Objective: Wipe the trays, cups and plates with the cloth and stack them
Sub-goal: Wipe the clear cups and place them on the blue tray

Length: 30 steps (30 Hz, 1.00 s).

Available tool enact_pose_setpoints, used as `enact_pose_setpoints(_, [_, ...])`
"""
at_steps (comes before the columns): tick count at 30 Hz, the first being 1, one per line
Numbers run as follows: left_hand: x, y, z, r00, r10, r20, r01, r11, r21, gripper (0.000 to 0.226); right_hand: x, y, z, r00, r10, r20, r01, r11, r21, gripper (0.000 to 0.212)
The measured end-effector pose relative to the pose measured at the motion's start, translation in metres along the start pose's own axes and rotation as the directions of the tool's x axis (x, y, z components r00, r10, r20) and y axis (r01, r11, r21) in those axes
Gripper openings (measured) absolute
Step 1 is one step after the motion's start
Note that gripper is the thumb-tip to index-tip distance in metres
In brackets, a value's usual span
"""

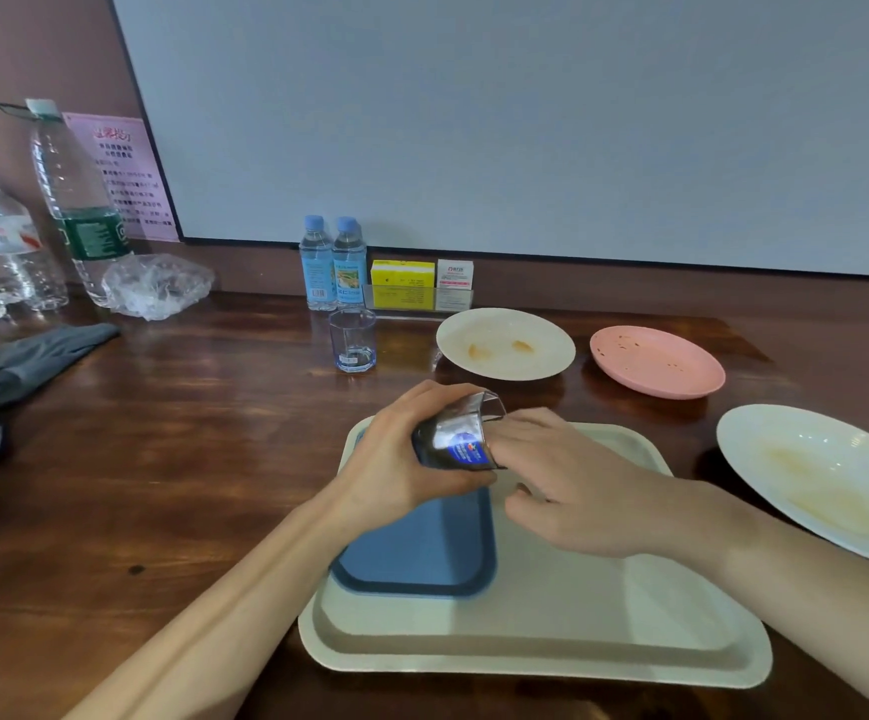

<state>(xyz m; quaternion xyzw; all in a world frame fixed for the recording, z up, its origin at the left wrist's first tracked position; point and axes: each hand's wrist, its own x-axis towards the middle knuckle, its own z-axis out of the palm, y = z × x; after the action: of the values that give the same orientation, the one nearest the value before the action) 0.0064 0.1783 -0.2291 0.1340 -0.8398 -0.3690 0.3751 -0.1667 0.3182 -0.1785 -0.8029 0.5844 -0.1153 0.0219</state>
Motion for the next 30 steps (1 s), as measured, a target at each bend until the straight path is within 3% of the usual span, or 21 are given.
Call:
enact_pose_setpoints(3, [-0.001, 0.000, 0.002, 1.000, 0.018, 0.009, -0.018, 1.000, 0.018, 0.076, 0.000, 0.004, 0.004, 0.993, -0.099, -0.057, 0.083, 0.969, -0.234, 0.026])
enact_pose_setpoints(6, [-0.004, 0.004, 0.005, 1.000, 0.022, 0.011, -0.023, 0.998, 0.051, 0.077, -0.001, 0.004, 0.008, 0.991, -0.097, -0.091, 0.073, 0.968, -0.240, 0.038])
enact_pose_setpoints(8, [-0.006, 0.007, 0.008, 0.999, 0.037, 0.012, -0.038, 0.997, 0.070, 0.076, 0.000, 0.004, 0.010, 0.997, -0.005, -0.080, -0.002, 0.997, -0.083, 0.026])
enact_pose_setpoints(10, [-0.005, 0.010, 0.008, 0.999, 0.047, 0.019, -0.048, 0.994, 0.097, 0.075, 0.001, 0.002, 0.011, 0.989, 0.147, 0.002, -0.144, 0.961, 0.238, 0.043])
enact_pose_setpoints(12, [-0.003, 0.008, 0.005, 0.999, 0.039, 0.030, -0.043, 0.993, 0.114, 0.075, -0.001, -0.004, 0.010, 0.974, 0.217, 0.060, -0.213, 0.803, 0.557, 0.061])
enact_pose_setpoints(15, [0.000, 0.004, 0.002, 1.000, 0.006, 0.029, -0.009, 0.997, 0.080, 0.076, -0.002, -0.008, 0.010, 0.976, 0.211, 0.051, -0.177, 0.643, 0.745, 0.072])
enact_pose_setpoints(19, [0.000, 0.000, 0.003, 1.000, -0.021, 0.002, 0.021, 0.998, 0.057, 0.076, 0.001, -0.004, 0.014, 0.964, 0.255, 0.076, -0.244, 0.733, 0.635, 0.067])
enact_pose_setpoints(22, [-0.001, -0.004, 0.003, 0.999, -0.039, -0.020, 0.039, 0.999, 0.019, 0.079, 0.005, 0.002, 0.021, 0.972, 0.232, 0.046, -0.237, 0.950, 0.206, 0.042])
enact_pose_setpoints(24, [-0.001, -0.003, 0.002, 0.998, -0.046, -0.032, 0.047, 0.999, 0.015, 0.079, 0.006, 0.001, 0.018, 0.977, 0.210, 0.018, -0.211, 0.977, 0.022, 0.020])
enact_pose_setpoints(27, [-0.002, -0.003, 0.003, 0.998, -0.037, -0.044, 0.040, 0.996, 0.074, 0.079, 0.006, -0.003, 0.009, 0.986, 0.169, -0.001, -0.169, 0.983, -0.066, 0.017])
enact_pose_setpoints(30, [-0.002, -0.002, 0.003, 1.000, -0.009, -0.028, 0.012, 0.995, 0.098, 0.081, 0.008, 0.000, 0.009, 0.983, 0.182, 0.005, -0.182, 0.983, 0.003, 0.017])
